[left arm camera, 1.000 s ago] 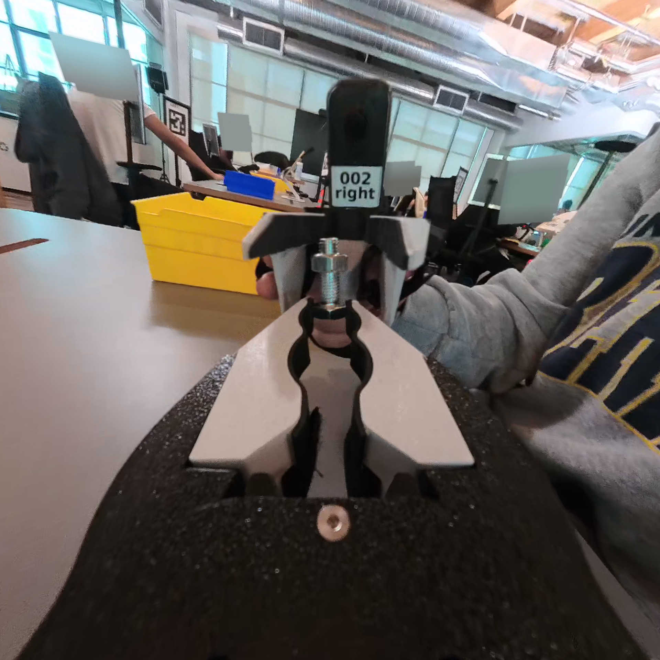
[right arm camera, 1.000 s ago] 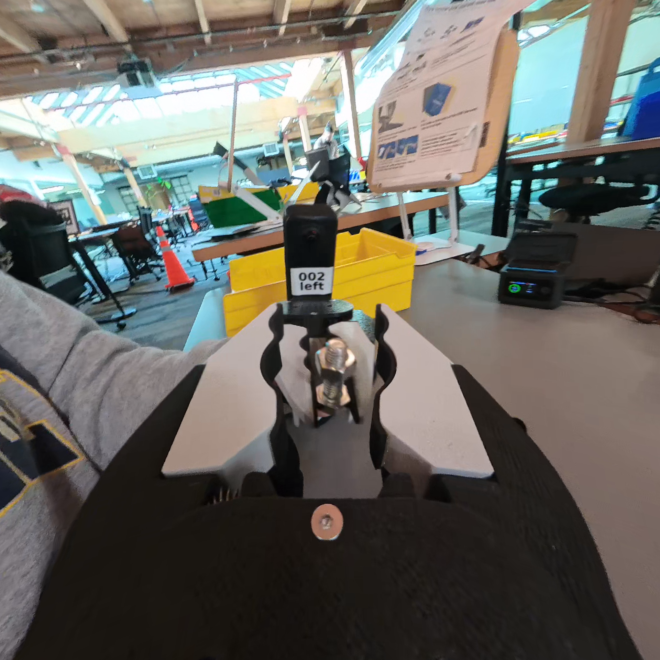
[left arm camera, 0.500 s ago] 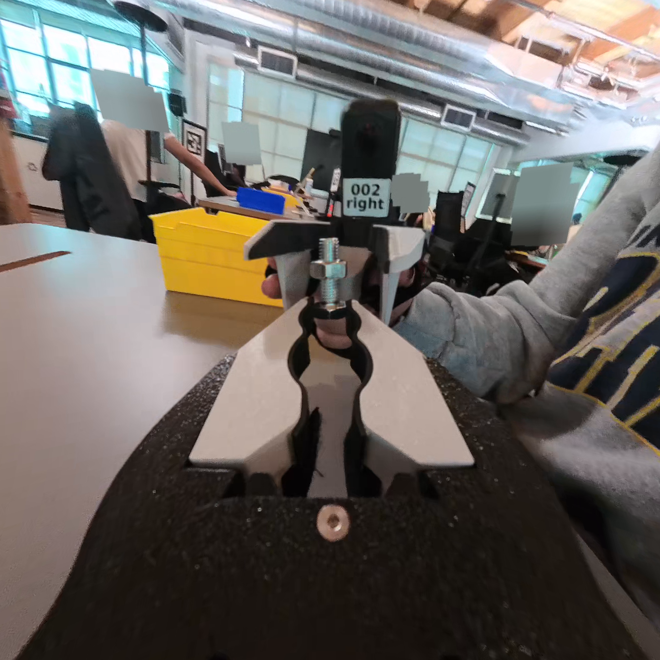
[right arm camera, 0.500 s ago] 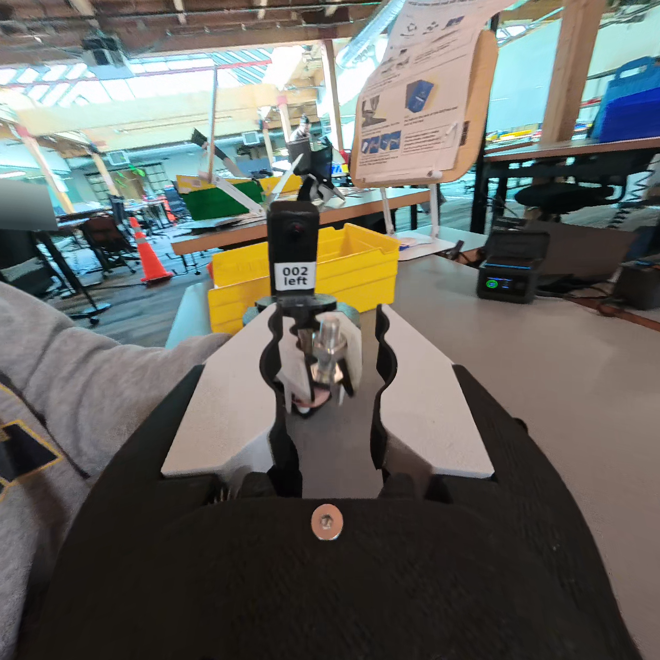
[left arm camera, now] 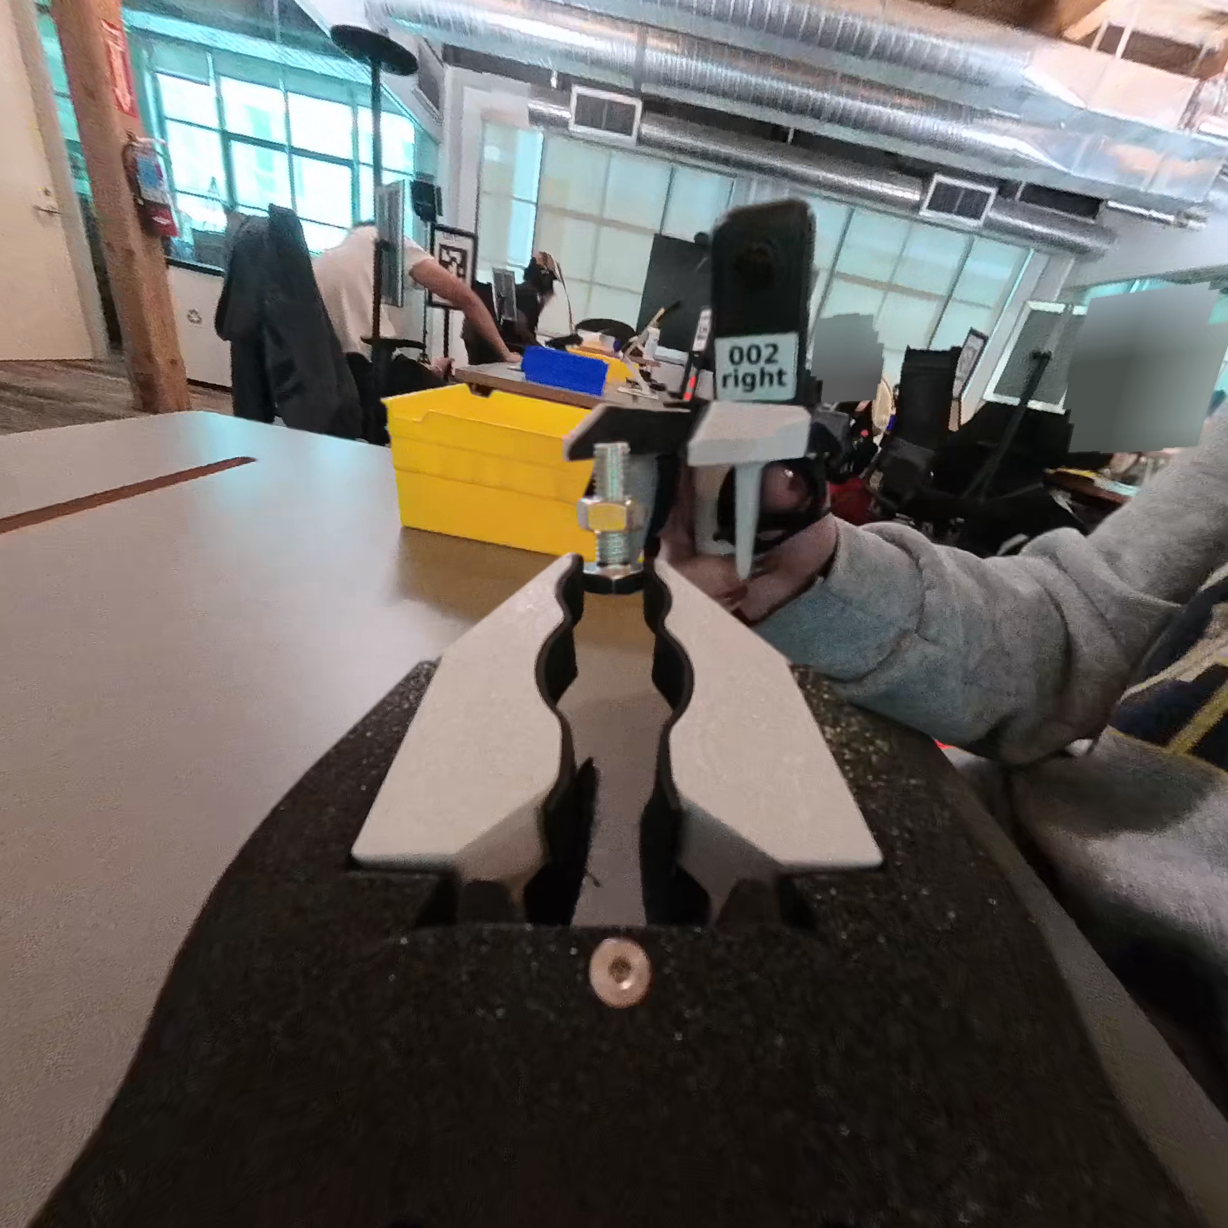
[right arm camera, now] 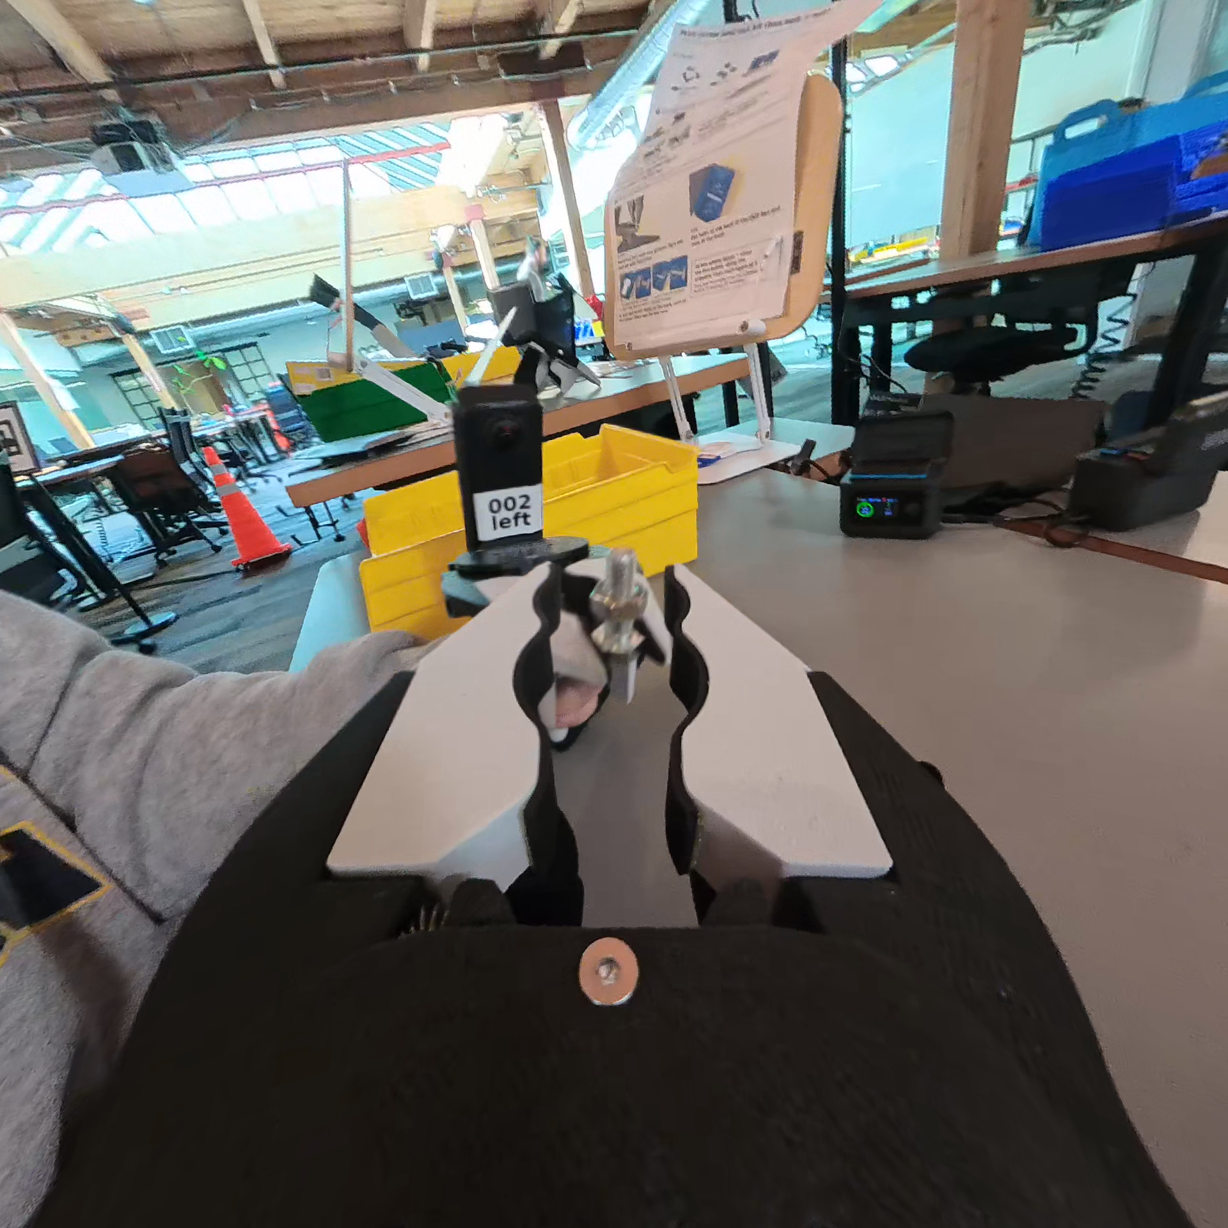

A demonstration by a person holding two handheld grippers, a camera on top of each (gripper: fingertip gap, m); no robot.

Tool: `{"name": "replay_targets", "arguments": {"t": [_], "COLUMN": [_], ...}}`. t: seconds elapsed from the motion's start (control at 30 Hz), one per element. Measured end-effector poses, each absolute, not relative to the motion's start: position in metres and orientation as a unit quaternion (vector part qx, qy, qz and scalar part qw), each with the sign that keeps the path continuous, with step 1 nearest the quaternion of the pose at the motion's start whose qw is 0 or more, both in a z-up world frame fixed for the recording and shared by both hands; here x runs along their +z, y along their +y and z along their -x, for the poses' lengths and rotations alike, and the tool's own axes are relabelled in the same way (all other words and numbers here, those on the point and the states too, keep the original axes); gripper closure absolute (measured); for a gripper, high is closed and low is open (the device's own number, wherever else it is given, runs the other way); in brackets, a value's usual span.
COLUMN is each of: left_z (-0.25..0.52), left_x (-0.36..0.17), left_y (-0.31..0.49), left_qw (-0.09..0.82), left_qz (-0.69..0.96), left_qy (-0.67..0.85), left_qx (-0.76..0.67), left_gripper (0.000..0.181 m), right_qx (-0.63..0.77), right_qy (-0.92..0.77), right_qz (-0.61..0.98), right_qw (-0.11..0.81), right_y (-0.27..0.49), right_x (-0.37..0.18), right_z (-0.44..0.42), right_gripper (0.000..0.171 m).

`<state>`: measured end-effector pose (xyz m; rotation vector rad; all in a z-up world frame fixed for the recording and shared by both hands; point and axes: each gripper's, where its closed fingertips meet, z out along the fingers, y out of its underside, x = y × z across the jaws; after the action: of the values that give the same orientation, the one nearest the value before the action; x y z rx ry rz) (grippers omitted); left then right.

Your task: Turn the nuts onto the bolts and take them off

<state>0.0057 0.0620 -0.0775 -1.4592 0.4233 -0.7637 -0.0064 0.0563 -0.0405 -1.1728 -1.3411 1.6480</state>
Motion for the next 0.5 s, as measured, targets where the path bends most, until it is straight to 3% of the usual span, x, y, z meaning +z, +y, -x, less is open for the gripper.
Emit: {"name": "replay_targets", "arguments": {"t": [0.17, 0.3, 0.33, 0.37, 0.4, 0.5], "left_z": [-0.017, -0.019, -0.014, -0.005, 0.003, 0.030], "left_x": [-0.076, -0.072, -0.071, -0.072, -0.074, -0.069], "left_y": [0.058, 0.061, 0.065, 0.071, 0.078, 0.083], "left_qw": [0.656, 0.675, 0.686, 0.692, 0.695, 0.731], "left_qz": [0.638, 0.629, 0.632, 0.644, 0.657, 0.652], "left_qy": [0.212, 0.209, 0.195, 0.170, 0.145, 0.095], "left_qx": [-0.342, -0.325, -0.304, -0.278, -0.254, -0.178], "left_gripper": [0.166, 0.165, 0.143, 0.105, 0.078, 0.062], "right_qx": [0.631, 0.623, 0.619, 0.614, 0.607, 0.554], "right_qy": [-0.541, -0.544, -0.542, -0.540, -0.536, -0.534], "right_qz": [0.451, 0.457, 0.458, 0.459, 0.461, 0.483], "right_qw": [0.325, 0.328, 0.337, 0.349, 0.363, 0.418], "right_y": [0.047, 0.051, 0.053, 0.056, 0.060, 0.084], "right_x": [-0.046, -0.044, -0.041, -0.036, -0.030, -0.010], "right_z": [0.011, 0.007, 0.004, 0.001, -0.004, -0.029], "right_gripper": [0.164, 0.164, 0.164, 0.164, 0.164, 0.164]}}
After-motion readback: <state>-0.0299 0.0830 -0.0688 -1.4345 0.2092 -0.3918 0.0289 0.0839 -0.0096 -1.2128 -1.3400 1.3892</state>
